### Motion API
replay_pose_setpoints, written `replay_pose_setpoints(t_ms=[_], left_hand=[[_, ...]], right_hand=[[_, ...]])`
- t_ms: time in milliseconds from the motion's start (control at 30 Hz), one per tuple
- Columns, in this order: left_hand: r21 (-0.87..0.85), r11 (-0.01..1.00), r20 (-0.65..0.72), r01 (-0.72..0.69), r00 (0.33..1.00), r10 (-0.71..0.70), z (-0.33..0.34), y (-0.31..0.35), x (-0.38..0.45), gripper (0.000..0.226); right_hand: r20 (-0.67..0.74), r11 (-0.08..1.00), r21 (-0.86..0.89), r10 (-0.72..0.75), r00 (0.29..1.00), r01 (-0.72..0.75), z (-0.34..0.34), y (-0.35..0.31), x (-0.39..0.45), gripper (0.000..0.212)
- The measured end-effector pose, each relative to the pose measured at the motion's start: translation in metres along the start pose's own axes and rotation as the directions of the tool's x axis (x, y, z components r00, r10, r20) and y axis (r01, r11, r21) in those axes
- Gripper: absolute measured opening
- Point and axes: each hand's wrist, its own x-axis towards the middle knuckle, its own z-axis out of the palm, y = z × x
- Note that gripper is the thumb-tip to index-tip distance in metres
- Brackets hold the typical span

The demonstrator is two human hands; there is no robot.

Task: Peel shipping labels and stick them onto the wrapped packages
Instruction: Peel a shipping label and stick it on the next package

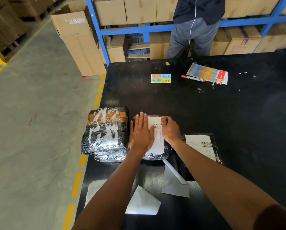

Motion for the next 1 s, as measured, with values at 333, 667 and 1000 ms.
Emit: replay_pose_setpoints(t_ms=[333, 667, 1000], left_hand=[[-0.123, 0.981, -0.029, 0.152, 0.987, -0.157, 0.005, 0.010, -0.058, 0.065], [-0.263, 0.951, 0.074, 0.163, 0.986, -0.148, 0.000, 0.008, -0.058, 0.072], [-0.278, 0.956, 0.003, 0.095, 0.995, -0.098, 0.002, 0.008, -0.060, 0.069]], right_hand=[[0.090, 0.994, -0.100, 0.048, 0.995, -0.039, -0.015, 0.010, -0.052, 0.064], [0.429, 0.637, 0.585, 0.281, 0.858, -0.501, -0.037, 0.002, -0.066, 0.027], [0.297, 0.669, 0.645, 0.226, 0.928, -0.369, -0.027, 0.009, -0.071, 0.057]])
